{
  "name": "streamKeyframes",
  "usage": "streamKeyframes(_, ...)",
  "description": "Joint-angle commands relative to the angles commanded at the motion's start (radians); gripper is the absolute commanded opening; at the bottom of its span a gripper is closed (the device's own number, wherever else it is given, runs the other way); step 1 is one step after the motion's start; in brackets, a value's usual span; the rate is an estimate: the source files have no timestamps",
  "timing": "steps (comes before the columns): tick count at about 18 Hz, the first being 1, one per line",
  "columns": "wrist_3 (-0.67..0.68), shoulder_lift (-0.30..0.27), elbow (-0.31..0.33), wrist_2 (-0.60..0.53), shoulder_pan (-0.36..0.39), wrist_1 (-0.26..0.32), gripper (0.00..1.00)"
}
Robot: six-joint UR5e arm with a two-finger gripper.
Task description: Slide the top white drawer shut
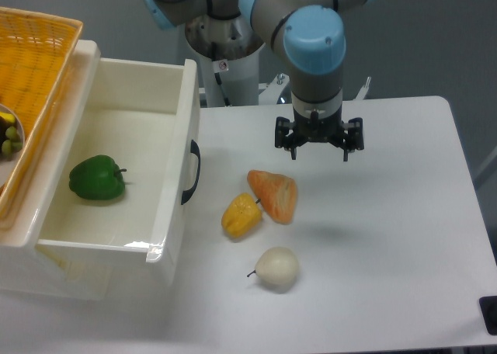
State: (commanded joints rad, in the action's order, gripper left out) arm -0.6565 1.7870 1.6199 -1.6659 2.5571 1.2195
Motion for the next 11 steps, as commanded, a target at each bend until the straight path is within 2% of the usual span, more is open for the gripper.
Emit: streamKeyframes(11, 0.008, 0.015, 0.011, 0.000, -0.002, -0.008, 1.00)
